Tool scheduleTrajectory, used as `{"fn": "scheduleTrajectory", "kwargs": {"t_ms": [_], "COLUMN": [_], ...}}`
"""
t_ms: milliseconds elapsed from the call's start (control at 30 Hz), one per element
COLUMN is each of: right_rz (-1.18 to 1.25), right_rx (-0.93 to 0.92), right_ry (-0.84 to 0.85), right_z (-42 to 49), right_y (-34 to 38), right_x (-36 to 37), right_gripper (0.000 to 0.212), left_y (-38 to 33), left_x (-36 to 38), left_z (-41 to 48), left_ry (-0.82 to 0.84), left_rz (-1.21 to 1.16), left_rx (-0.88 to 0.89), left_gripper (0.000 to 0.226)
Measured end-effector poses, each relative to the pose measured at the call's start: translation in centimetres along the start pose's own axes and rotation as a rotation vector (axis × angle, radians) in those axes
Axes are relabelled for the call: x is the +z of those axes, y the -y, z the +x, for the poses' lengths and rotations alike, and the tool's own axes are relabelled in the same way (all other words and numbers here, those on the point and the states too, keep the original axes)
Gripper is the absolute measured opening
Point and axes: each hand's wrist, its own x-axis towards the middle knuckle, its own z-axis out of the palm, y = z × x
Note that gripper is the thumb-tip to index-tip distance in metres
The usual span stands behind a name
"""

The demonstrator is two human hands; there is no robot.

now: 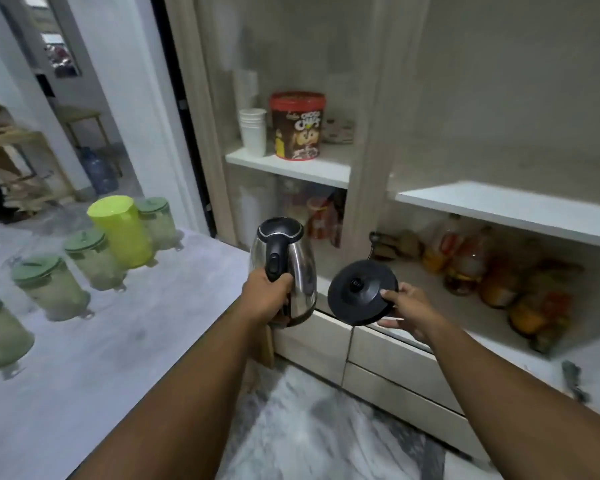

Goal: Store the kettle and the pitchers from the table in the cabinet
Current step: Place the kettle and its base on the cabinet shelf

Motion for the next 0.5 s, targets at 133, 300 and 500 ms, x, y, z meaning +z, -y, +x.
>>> {"fn": "scheduleTrajectory", "kwargs": {"t_ms": [133, 300, 500], "right_rz": [-0.006, 0.040, 0.107], "right_rx": [-0.020, -0.118, -0.280], "right_ry": [-0.079, -0.227, -0.384], "right_z": [-5.0, -9.6, -13.0], "right_y": [-1.9, 0.1, 6.2], "right_x": [-10.5, -21.1, -29.5], "right_gripper": [0.017, 0.015, 0.022], "left_y": [-3.7, -8.9, -18.6], "left_x": [6.2, 13.7, 19.6], "left_z": [-4.9, -8.7, -9.9], "left_ry": [0.163, 0.322, 0.416], "left_rz": [0.015, 0.029, 0.016], "left_rx": [0.044, 0.177, 0.376], "left_gripper": [0.023, 0.025, 0.025]}}
